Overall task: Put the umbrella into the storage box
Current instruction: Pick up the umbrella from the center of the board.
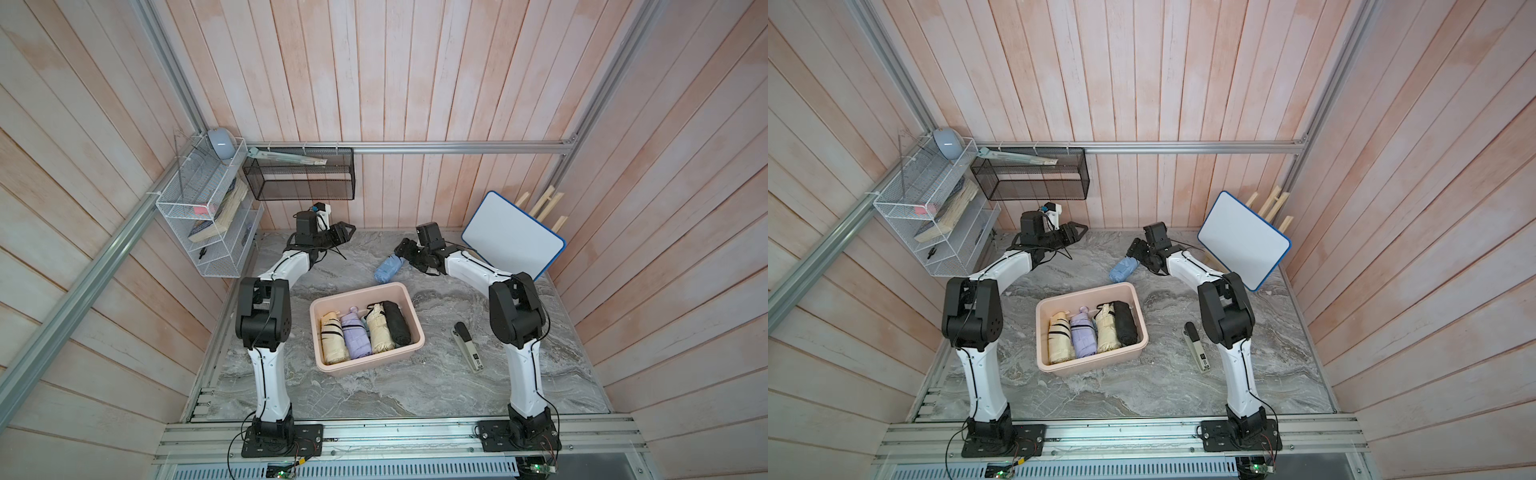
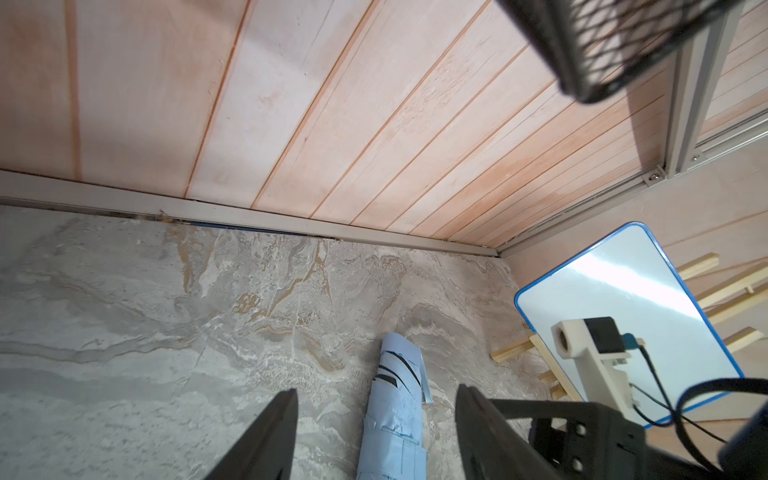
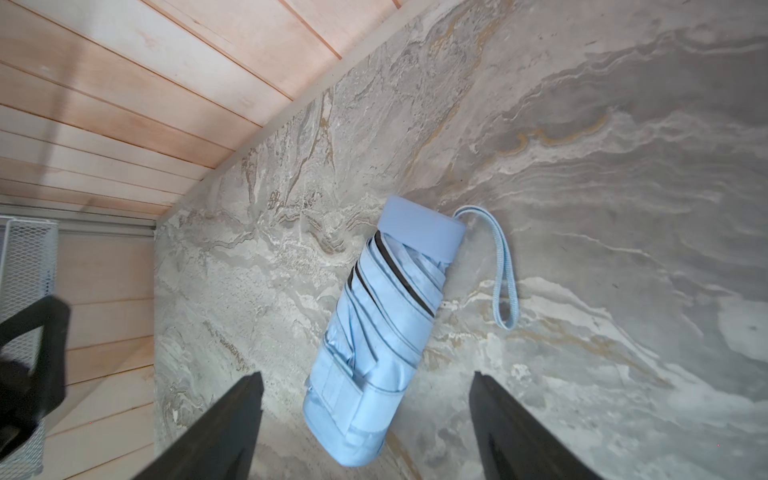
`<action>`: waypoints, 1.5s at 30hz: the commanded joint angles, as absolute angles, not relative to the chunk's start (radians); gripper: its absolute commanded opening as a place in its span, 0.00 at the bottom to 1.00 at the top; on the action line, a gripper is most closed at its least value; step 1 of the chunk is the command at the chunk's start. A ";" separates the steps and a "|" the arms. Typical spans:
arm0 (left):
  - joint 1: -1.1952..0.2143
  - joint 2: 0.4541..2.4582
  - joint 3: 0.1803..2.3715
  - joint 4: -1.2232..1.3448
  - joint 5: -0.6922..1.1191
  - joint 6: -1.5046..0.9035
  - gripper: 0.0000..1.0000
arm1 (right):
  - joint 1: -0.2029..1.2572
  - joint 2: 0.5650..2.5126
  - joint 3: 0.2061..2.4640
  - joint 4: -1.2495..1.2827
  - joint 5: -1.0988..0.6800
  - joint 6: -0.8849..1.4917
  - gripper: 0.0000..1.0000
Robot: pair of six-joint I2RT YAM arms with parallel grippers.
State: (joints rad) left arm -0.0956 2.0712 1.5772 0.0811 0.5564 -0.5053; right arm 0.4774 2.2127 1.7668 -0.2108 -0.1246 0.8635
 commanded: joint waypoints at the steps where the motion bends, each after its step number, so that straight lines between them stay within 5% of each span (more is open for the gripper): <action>1: -0.104 2.015 1.501 0.079 0.481 -0.501 0.65 | 0.487 2.279 1.849 -0.277 -0.084 0.855 0.85; 24: -0.104 1.683 1.246 -0.012 0.353 -0.523 0.65 | 0.587 2.682 2.417 -0.697 0.190 0.625 0.79; 35: -0.098 1.659 1.248 -0.043 0.358 -0.510 0.65 | 0.587 2.564 2.284 -0.709 0.327 0.516 0.73; 45: -0.087 1.598 1.212 -0.067 0.347 -0.503 0.65 | 0.525 2.321 1.848 -0.559 0.211 0.545 0.61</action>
State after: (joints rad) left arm -0.0959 1.6421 1.2354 -0.0589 0.3580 -0.5201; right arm 0.5514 2.3585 1.9228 -0.5697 0.2367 0.5301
